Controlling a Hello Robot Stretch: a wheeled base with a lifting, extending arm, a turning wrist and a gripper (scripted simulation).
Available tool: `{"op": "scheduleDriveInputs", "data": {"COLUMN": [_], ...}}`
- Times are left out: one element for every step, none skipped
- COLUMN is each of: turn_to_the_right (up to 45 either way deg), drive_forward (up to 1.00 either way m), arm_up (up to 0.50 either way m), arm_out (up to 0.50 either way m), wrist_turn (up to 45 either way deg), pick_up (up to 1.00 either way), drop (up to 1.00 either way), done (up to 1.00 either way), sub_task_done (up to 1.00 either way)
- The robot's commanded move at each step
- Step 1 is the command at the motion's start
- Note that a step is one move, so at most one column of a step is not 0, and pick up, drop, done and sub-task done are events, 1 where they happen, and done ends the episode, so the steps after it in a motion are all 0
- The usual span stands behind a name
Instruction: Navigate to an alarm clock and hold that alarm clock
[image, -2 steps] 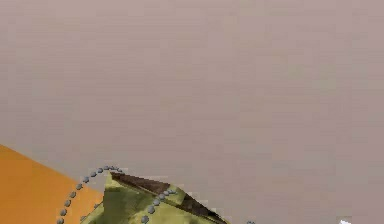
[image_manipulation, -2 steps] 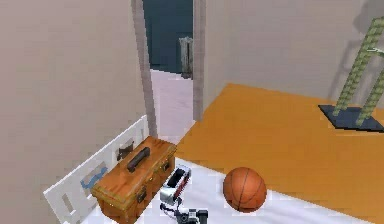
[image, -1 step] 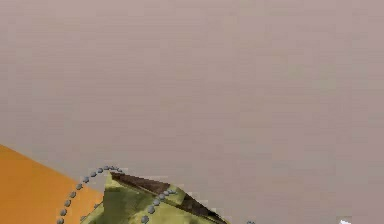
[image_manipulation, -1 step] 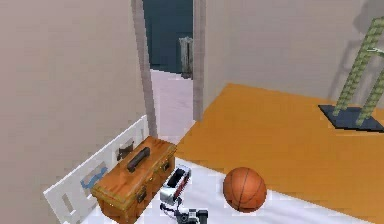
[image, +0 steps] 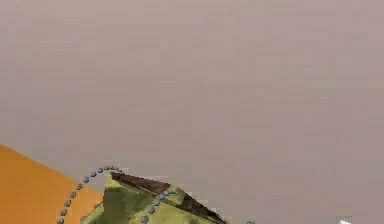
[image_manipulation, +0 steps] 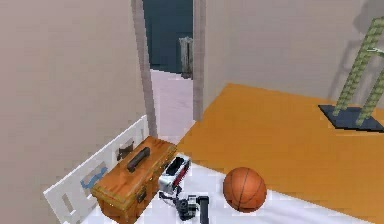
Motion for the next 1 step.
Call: {"op": "scheduleDriveInputs", "data": {"turn_to_the_right": [0.0], "drive_forward": [0.0], "arm_up": [0.0], "arm_out": [0.0], "wrist_turn": [0.0], "pick_up": [0.0], "drop": [0.0], "done": [1.0], "sub_task_done": [0.0]}}
